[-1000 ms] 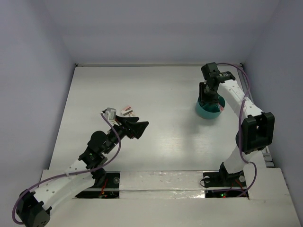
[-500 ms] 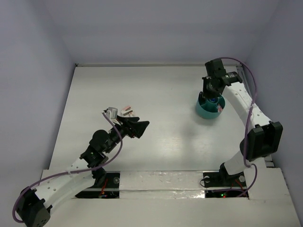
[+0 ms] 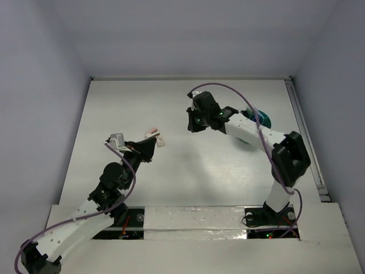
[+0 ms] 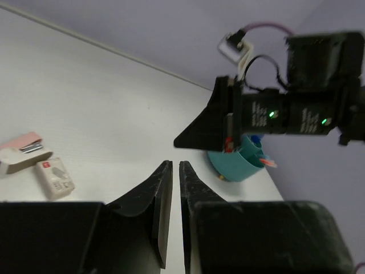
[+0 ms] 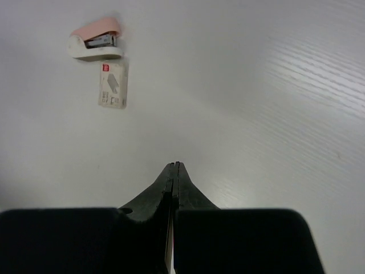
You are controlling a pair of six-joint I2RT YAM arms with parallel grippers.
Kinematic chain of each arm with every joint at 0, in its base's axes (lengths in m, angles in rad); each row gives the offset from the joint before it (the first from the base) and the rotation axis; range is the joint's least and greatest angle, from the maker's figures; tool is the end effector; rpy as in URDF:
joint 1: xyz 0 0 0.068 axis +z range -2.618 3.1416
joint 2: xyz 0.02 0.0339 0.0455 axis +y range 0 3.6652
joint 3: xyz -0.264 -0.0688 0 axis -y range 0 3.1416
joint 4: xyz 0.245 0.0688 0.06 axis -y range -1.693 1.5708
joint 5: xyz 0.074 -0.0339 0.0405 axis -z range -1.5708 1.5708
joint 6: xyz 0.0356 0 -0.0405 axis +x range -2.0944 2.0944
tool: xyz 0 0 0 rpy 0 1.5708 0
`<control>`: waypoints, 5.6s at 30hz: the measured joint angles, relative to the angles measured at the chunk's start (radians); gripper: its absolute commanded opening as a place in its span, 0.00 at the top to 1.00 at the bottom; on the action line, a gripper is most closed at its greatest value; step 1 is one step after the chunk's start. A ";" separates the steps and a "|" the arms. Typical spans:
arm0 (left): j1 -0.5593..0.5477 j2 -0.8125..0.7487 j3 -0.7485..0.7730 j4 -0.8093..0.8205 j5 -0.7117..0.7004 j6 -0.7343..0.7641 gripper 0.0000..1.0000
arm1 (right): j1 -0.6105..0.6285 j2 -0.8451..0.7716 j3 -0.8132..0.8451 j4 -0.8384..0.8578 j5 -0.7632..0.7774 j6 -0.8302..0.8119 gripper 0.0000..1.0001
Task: Sort the stationery into containers
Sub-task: Pick up the stationery from the center of the board, then place the stationery in the storage box, then pick up the stapler from the center of the board.
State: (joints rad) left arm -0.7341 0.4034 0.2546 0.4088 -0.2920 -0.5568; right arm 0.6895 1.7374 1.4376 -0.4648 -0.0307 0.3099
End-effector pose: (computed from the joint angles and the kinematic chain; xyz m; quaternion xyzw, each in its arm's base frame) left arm 0.1055 -0.0814 0.2679 -0.0615 0.6108 -0.4010 0.6799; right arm 0.3038 0.2519 0.2830 -0.1794 0.9021 0.2003 0.3375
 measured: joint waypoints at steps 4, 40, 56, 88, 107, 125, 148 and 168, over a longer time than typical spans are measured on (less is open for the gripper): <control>0.000 -0.083 0.000 -0.051 -0.108 0.001 0.92 | 0.062 0.161 0.023 0.148 -0.024 0.047 0.56; 0.000 -0.249 -0.037 -0.153 -0.263 0.035 0.82 | 0.257 0.372 0.165 0.110 0.355 -0.021 0.74; 0.000 -0.136 -0.037 -0.109 -0.182 0.037 0.80 | -0.123 -0.338 -0.261 -0.084 0.592 -0.023 0.75; 0.000 -0.104 -0.037 -0.090 -0.164 0.037 0.79 | -0.323 -0.309 -0.328 -0.215 0.561 -0.026 0.61; 0.000 -0.091 -0.037 -0.079 -0.152 0.041 0.79 | -0.350 -0.310 -0.327 -0.206 0.563 -0.024 0.47; 0.000 -0.078 -0.037 -0.077 -0.194 0.043 0.85 | -0.027 0.036 -0.117 0.250 0.056 0.092 0.60; 0.000 -0.191 -0.037 -0.118 -0.224 0.043 0.83 | 0.182 0.626 0.402 0.336 0.006 0.363 0.21; 0.000 -0.198 -0.037 -0.121 -0.224 0.043 0.83 | 0.183 0.680 0.531 0.211 0.186 0.161 0.68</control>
State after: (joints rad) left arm -0.7341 0.2058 0.2173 0.2874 -0.5159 -0.5140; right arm 0.8726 2.4172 1.9686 -0.2543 0.1551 0.4713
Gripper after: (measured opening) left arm 0.168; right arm 0.443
